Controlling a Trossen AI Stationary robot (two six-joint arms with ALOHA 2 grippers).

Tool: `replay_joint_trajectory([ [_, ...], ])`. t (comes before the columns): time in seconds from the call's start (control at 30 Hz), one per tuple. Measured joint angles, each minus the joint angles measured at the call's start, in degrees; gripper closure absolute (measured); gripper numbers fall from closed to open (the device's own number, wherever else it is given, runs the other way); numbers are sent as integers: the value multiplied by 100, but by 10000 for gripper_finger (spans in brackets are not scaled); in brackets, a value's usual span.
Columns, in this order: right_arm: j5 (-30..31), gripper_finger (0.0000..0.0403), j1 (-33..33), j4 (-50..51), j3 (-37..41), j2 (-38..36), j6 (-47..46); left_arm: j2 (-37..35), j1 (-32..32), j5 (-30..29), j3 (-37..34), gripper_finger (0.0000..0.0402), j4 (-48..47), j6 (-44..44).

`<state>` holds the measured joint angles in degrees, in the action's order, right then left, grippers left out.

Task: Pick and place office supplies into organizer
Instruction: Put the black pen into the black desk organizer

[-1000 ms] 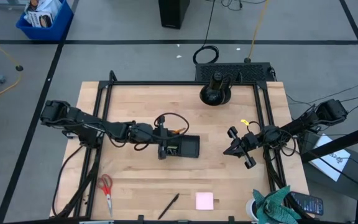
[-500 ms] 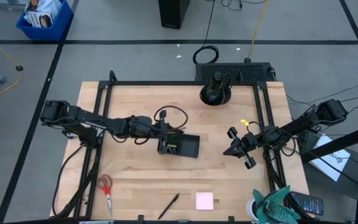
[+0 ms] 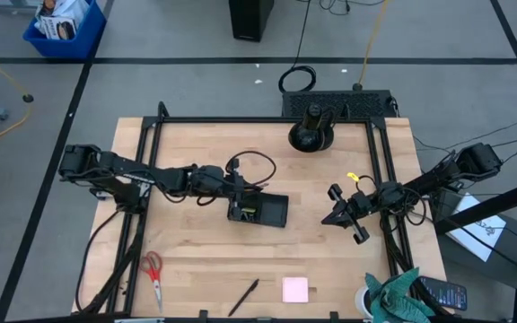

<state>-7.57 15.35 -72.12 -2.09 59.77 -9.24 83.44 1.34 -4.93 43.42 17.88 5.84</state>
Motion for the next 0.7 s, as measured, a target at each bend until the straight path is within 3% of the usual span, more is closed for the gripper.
replay_joint_trajectory([
  [0.23,0,403,0,7,0,0,-57,84,24,-2,-83,378,285,-156],
  [0.5,-13,403,15,41,0,0,-100,101,23,-122,-1258,378,1907,-507],
  [0.7,-9,403,13,34,0,1,-36,94,26,-343,-1529,378,1999,-708],
])
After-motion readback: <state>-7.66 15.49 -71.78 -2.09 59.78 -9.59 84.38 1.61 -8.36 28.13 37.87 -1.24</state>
